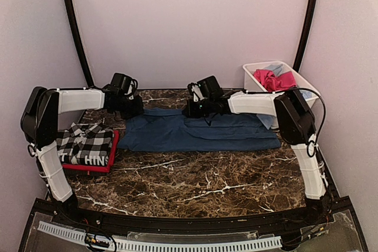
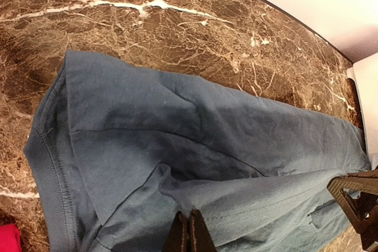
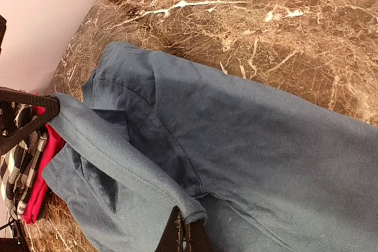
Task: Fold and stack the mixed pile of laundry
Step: Adjust the rectangle-folded T-shirt at the center of the board, then rotate the rectangle-folded T-shirt at the center of the board.
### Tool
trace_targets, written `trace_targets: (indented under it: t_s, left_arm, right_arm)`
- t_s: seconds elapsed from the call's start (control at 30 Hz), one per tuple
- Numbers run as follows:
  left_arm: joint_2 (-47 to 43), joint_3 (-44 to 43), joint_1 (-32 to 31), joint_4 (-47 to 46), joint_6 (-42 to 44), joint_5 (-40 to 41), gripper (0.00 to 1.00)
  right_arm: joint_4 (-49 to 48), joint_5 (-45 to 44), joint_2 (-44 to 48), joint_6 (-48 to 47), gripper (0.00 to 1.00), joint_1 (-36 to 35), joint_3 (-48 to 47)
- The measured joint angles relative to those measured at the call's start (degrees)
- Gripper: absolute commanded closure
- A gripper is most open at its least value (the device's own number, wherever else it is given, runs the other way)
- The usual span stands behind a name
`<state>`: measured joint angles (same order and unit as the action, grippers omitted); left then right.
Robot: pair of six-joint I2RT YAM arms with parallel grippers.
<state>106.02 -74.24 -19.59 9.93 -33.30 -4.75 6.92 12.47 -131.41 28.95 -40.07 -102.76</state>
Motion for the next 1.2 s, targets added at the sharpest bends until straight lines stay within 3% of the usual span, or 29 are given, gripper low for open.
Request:
trace_targets:
  t_s: [0.43, 0.53, 0.6, 0.67, 0.83, 1.07, 1.2]
  left_arm:
    - [1.0, -1.1, 0.7, -2.3, -1.0, 2.1, 0.99]
    - [2.4, -2.3, 0.7, -2.5, -1.0, 2.3, 0.74]
    - [3.3, -2.8, 0.7, -2.7, -1.1, 2.7, 0.59]
    - [4.3, -3.2, 0.9, -2.5, -1.4, 3.2, 0.49]
    - [4.7, -3.6, 1.1, -0.7, -1.1, 5.2, 0.36]
    - [-2.5, 0.8, -1.4, 3.7, 0.3, 5.9, 0.36]
    - [-4.5, 3.3, -5.9, 5.0, 0.2, 5.6, 0.37]
  right_arm:
    - [2.1, -0.2, -5.6, -1.6, 0.99, 0.5, -7.6]
    - [3.1, -0.8, -5.7, -1.8, 0.77, 0.5, -8.3]
    - [3.9, -1.6, -5.7, -2.6, 0.47, 0.6, -8.5]
    - [5.0, -2.4, -5.5, -3.1, 0.30, 1.0, -8.4]
    - [8.7, -5.1, 2.5, -5.7, 0.18, 3.1, 0.3]
    - [11.0, -6.1, 26.1, -10.8, 0.18, 6.5, 17.7]
    - [11.0, -5.6, 31.9, -13.1, 0.19, 7.3, 23.9]
